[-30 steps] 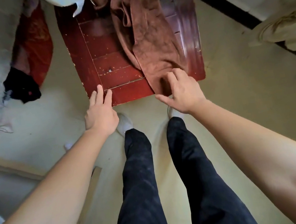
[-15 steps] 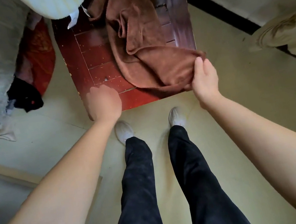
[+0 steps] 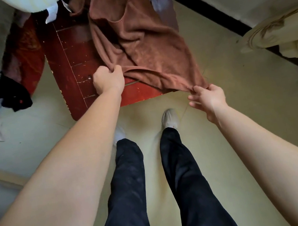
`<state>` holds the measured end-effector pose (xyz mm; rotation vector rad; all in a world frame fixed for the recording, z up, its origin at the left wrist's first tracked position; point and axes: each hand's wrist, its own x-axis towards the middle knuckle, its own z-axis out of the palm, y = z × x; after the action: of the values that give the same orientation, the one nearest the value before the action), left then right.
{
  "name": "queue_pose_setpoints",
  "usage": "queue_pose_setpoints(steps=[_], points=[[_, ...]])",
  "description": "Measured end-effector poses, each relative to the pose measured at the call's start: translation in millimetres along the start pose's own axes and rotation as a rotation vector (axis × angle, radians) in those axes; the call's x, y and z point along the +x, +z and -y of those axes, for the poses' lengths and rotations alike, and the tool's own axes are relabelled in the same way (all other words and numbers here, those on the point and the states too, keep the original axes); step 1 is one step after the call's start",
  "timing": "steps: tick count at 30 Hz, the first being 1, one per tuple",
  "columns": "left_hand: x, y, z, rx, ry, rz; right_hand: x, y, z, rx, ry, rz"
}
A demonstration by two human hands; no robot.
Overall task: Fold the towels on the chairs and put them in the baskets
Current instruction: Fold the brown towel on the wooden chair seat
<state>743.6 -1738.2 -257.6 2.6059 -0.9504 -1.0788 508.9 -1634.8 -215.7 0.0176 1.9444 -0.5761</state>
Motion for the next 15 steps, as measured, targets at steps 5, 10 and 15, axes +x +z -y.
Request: queue_pose_setpoints(steps=[5,10,15], points=[[-4.3,-37.9,48.2,-0.016,-0.127,-0.106,-2.7,5.3,-15.1,-0.215,0.033,0.147],[-1.2,-68.7,54.2,0.273,-0.005,-0.219,-17.4,29.9,-16.8,-0.537,-0.135,0.306],[-19.4,-67.1,-9.3,0.482,0.880,-0.219,-16.1,36.6,-18.2,-0.599,-0.217,0.286]])
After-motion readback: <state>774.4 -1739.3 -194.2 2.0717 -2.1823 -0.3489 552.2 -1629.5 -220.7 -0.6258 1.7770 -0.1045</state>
